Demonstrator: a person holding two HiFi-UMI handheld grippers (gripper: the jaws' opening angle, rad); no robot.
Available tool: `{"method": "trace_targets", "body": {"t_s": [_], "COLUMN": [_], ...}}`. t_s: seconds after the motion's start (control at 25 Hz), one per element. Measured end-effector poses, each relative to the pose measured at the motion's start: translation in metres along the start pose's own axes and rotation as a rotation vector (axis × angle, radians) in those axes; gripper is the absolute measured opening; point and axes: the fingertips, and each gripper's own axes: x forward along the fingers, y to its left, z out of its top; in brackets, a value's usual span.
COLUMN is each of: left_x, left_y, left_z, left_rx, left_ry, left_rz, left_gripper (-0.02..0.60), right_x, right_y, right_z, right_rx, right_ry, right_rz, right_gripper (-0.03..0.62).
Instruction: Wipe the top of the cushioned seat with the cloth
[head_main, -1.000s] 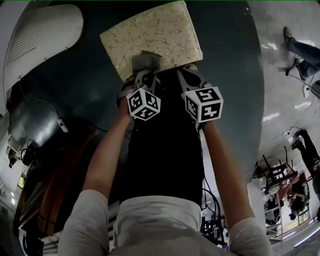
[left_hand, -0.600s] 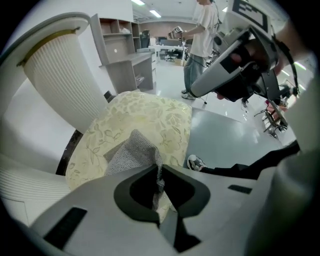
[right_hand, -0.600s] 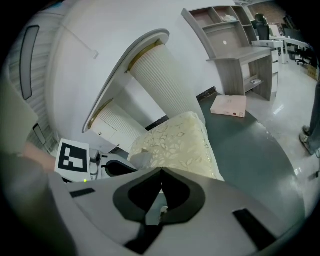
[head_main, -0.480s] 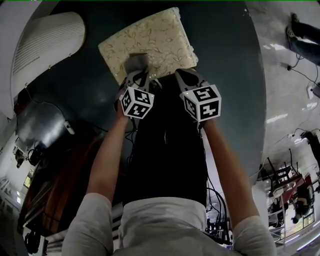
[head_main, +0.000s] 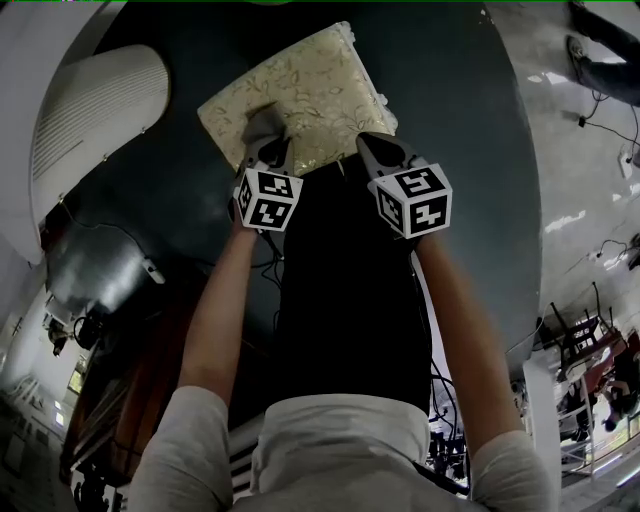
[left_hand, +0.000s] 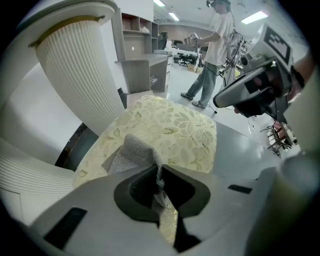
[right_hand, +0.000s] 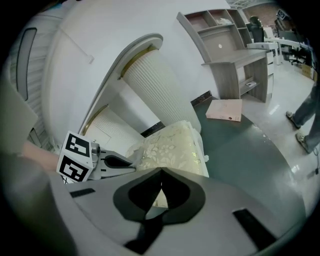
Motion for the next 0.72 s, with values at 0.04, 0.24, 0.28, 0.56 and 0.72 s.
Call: {"method": "trace_targets", "body": {"t_s": [0.04,0.24,0.28,0.56,0.72], "left_x": [0.0,0.003,0.003,0.008,0.011], "left_y": [0.003,0.014,0.016,0.036,0.048], "left_z": [0.001,0.004,0.004,0.021,0.028], "left_rx": [-0.007,-0.031,-0.022,0.06,0.115], "left_ry": [-0.004,-0.008,-0.004,0.017,0.037], "left_rz": [-0.008,-0.057,-0.062,-0.089,-0.097], "left_gripper": [0.037,0.037,0.037,0.037,0.037], "right_x": [0.0,0.001,0.001,0.003,0.005], "right_y": [-0.001,0.001,0.002,0.0,-0.002], "right_z": [0.003,0.013,0.015,0.028,0.037], "right_rx": [0.009,0.018,0.024,0.068,0.107], "right_ry": [-0.008,-0.026,-0.029,-0.056,-0.082], "right_rz": [-0.009,-0.056,-0.062,-0.104,-0.133], "right_gripper": [0.009,0.009,0.009,0.009,0.009]}}
